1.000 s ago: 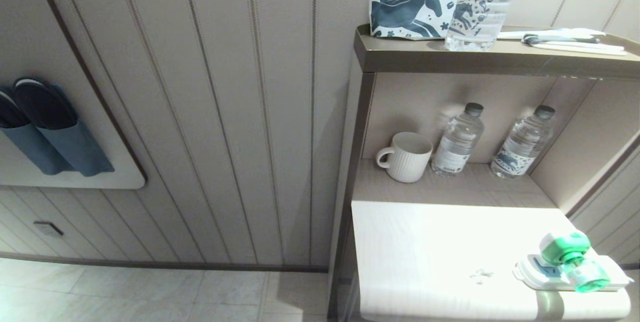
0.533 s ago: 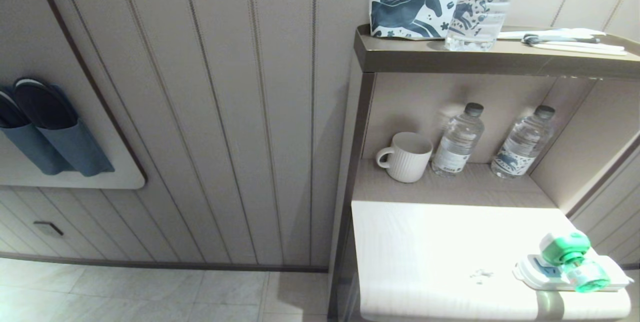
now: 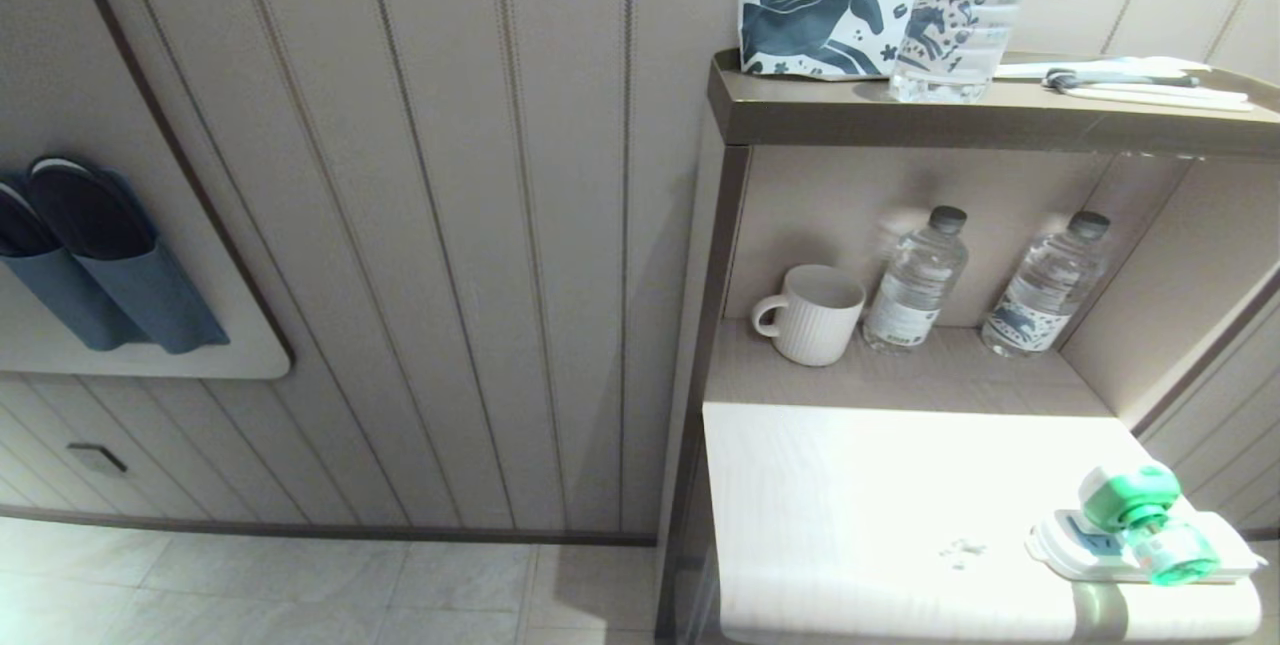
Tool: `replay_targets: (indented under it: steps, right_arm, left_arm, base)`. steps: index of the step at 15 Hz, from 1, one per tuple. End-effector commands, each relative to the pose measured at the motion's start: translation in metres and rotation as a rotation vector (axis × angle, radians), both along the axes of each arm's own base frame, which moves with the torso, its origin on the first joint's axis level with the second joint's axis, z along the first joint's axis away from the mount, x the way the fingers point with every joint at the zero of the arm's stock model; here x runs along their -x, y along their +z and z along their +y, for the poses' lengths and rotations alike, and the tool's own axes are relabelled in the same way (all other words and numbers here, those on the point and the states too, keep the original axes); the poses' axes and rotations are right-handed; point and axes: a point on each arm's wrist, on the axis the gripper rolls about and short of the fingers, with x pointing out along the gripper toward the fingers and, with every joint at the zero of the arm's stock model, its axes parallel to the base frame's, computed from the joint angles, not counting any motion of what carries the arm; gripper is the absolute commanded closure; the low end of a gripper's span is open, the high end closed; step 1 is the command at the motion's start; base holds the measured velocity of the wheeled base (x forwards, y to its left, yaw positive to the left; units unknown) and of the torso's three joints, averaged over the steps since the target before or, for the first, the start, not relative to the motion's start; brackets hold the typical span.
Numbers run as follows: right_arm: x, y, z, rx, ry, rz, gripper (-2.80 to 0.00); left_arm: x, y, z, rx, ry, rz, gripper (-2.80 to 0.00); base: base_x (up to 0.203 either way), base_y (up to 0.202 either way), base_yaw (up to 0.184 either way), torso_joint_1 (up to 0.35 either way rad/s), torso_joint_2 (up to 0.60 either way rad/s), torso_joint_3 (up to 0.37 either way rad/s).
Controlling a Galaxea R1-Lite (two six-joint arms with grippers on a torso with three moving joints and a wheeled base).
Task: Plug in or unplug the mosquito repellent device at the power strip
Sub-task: Hold the socket with your left hand and unplug it with your right hand
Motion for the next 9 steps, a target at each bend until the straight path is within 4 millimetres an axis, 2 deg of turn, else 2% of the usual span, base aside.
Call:
replay_targets:
  steps: [1, 6, 9]
  right_arm:
    - [0.000, -0.003, 0.000, 0.004, 0.029, -0.013, 0.00]
    - [0.002, -0.003, 0.001, 0.007, 0.112, -0.015, 0.00]
    - [0.017, -0.007, 0.000, 0.021, 0.126, -0.078, 0.00]
  left_arm:
    - [0.000, 0.000, 0.000, -0.002, -0.001, 0.001, 0.00]
    - [0.000, 0.000, 0.000, -0.003, -0.004, 0.005, 0.00]
    - [0.000, 0.000, 0.000, -0.003, -0.006, 0.005, 0.00]
  base:
    - [0.000, 0.000, 0.000, 0.000, 0.00, 0.000]
    - [0.000, 0.000, 0.000, 0.000, 0.00, 0.000]
    - [0.000, 0.000, 0.000, 0.000, 0.00, 0.000]
